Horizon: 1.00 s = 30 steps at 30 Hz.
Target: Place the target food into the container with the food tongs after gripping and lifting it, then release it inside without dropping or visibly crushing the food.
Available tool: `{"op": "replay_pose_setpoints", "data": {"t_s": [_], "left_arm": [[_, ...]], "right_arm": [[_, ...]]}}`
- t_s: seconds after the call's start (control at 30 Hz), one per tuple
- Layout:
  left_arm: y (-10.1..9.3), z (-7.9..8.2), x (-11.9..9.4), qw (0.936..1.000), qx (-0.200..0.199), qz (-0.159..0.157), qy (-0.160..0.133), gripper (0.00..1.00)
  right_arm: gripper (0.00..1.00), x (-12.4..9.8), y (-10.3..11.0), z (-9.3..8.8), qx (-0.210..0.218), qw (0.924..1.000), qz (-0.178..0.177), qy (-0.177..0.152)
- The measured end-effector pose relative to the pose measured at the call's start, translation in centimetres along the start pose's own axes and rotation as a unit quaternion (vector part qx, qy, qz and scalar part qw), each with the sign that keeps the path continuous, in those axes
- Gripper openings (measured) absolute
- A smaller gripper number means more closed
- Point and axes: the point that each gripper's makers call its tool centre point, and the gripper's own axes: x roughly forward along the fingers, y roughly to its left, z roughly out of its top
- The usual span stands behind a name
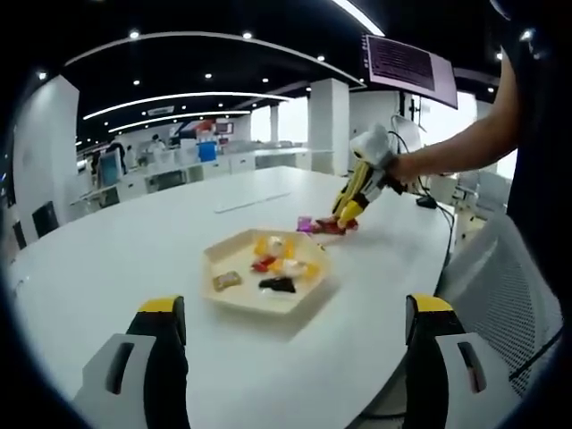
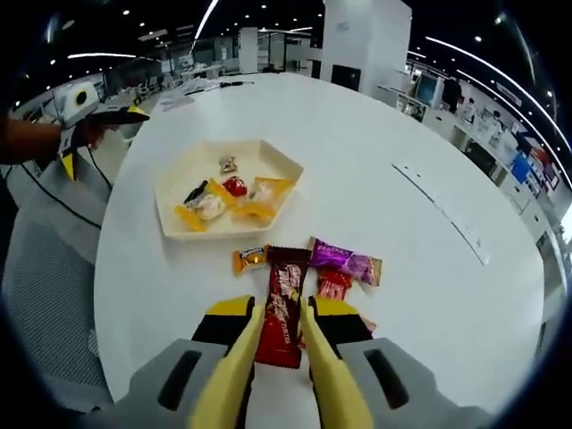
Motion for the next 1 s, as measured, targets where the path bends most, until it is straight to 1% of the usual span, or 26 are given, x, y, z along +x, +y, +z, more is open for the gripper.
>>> {"op": "replay_pose_setpoints", "data": {"t_s": [0.27, 0.47, 0.97, 1.0], "left_arm": [[0.1, -0.1, 0.0, 1.0, 0.004, 0.003, 0.001, 0.99], [0.1, -0.1, 0.0, 1.0, 0.004, 0.004, 0.003, 0.99], [0.3, 0.1, 0.0, 0.9999, 0.006, 0.009, 0.0, 0.99], [0.4, 0.1, -0.1, 0.9998, 0.017, 0.013, 0.001, 0.99]], "right_arm": [[0.23, -0.6, -0.5, 0.5, -0.005, 1.0, -0.003, 0.001], [0.23, -1.1, -1.0, 1.4, -0.03, 0.9995, -0.005, 0.011], [0.23, -1.3, -0.7, 2.9, -0.03, 0.9993, 0.007, 0.019], [0.23, -1.2, -0.6, 3.0, -0.03, 0.9993, 0.008, 0.02]]}}
